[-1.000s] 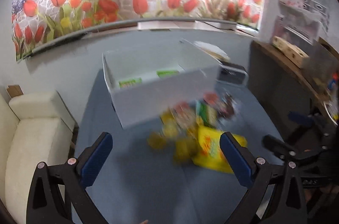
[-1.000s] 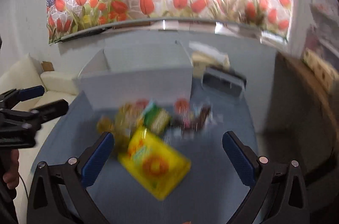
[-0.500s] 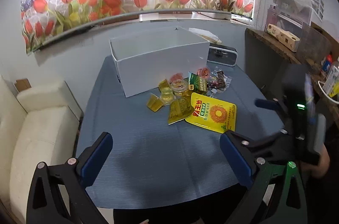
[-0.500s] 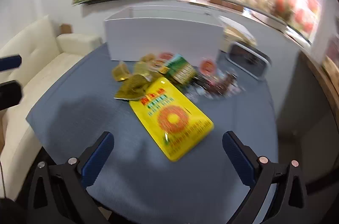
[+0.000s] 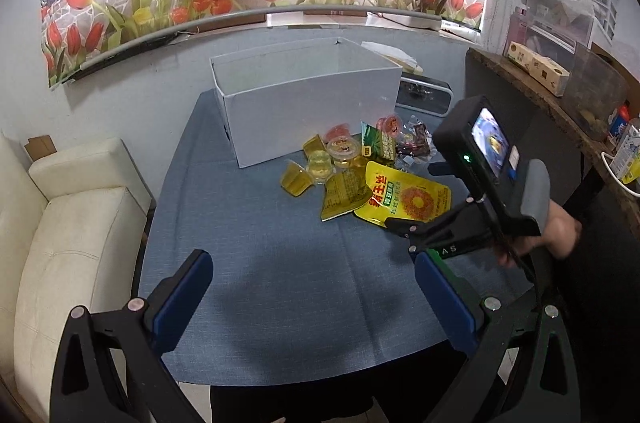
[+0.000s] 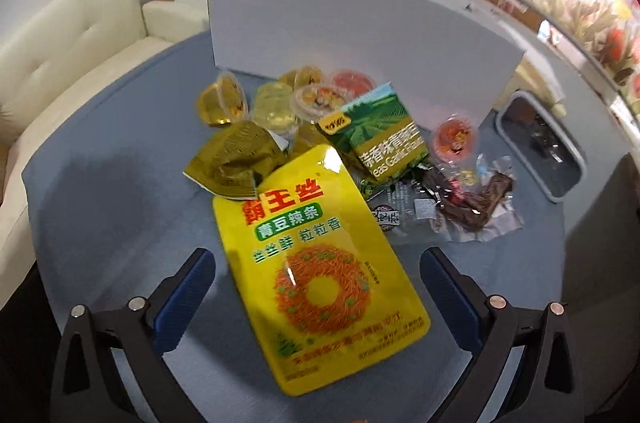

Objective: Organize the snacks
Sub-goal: 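Grasp the yellow spicy-strip bag with the right tool and lift it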

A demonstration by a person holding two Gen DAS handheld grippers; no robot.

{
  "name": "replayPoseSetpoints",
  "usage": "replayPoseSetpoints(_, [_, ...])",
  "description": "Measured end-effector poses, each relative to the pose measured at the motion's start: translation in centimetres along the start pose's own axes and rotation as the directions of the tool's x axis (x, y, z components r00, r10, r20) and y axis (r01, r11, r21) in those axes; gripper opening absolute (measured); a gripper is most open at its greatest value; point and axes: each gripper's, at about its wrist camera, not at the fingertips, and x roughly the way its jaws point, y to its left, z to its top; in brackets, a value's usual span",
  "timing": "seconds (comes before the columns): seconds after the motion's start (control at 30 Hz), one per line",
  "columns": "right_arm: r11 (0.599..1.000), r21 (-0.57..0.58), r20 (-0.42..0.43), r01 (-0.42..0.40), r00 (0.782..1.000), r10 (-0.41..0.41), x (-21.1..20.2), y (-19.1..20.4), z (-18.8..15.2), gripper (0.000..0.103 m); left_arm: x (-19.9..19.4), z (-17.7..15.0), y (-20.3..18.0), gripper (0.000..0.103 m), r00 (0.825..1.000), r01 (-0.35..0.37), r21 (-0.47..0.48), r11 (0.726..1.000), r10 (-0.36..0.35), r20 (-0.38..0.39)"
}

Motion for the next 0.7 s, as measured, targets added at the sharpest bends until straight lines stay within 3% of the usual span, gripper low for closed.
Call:
replayPoseSetpoints(0.13, [0.999, -0.014, -0.022, -0.034, 0.999, 0.034, 1.6, -0.4, -0.4, 0.103, 1.0, 0.0, -0.2, 0.103, 1.0, 0.001, 0.005, 1.0, -0.001, -0.019])
replayPoseSetpoints(0.23, [0.994, 0.027, -0.013, -0.109, 0.994, 0.109, 2.2, -1.5, -0.6, 0.103, 2.0, 0.0, -0.4, 0.103, 0.999, 0.006, 0.008, 1.0, -0.006, -0.041])
replayPoseSetpoints(0.5, [0.994, 0.017, 0.008, -0.11, 0.994, 0.11, 1.6, -1.5, -1.0, 0.103, 4.0, -0.1, -0.9, 0.103, 0.997, 0.021, 0.011, 1.0, -0.02, -0.078])
replayPoseSetpoints(0.7, [0.995, 0.054, 0.007, -0.083, 0.997, 0.083, -0.3, -0.4, -2.4, 0.082, 5.3, 0.1, -0.4, 0.103, 0.994, 0.037, -0.023, 0.999, -0.039, -0.104])
